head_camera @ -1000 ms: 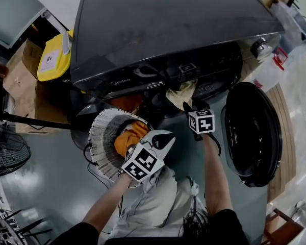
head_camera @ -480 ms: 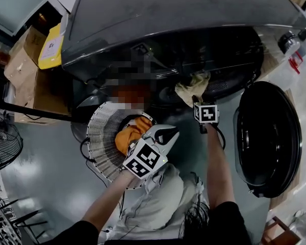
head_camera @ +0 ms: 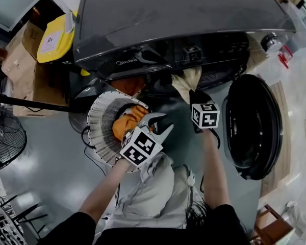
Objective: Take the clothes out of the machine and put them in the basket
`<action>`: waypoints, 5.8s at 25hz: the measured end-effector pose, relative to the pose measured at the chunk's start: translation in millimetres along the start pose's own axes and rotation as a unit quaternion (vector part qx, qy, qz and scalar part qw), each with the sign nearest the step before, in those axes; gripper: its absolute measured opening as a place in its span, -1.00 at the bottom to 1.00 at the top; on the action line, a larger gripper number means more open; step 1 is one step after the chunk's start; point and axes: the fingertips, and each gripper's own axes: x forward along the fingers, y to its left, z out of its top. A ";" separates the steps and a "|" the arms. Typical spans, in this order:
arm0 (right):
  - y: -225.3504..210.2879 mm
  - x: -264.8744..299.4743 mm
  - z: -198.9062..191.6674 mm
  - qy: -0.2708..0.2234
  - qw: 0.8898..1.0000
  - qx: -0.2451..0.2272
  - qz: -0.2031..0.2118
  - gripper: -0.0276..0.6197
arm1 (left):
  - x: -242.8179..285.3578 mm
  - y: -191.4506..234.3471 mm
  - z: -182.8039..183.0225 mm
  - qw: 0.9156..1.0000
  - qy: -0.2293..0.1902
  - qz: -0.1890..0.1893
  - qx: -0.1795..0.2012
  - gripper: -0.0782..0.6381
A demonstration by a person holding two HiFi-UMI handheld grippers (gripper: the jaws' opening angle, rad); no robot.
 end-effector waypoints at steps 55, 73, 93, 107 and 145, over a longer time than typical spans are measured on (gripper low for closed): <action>120.6 -436.9 229.1 -0.160 0.987 0.021 -0.010 -0.81 | -90.5 15.7 195.6 0.992 -0.086 0.005 -0.091 -0.74; 179.5 -395.7 191.2 -0.083 0.988 -0.082 0.100 -0.31 | -282.6 -93.3 293.4 0.971 -0.235 -0.007 -0.031 -0.74; 341.8 -373.2 147.5 -0.038 0.948 -0.091 0.302 -0.67 | -460.9 -133.5 253.6 0.944 -0.278 0.179 0.003 -0.74; 441.2 -306.2 223.9 -0.087 0.948 -0.049 0.301 -0.72 | -551.3 -13.5 177.1 0.926 -0.223 0.304 0.017 -0.74; 341.4 -125.5 -79.8 0.282 0.954 -0.013 0.099 -0.18 | -260.6 68.4 -118.3 0.984 0.082 0.066 -0.141 -0.74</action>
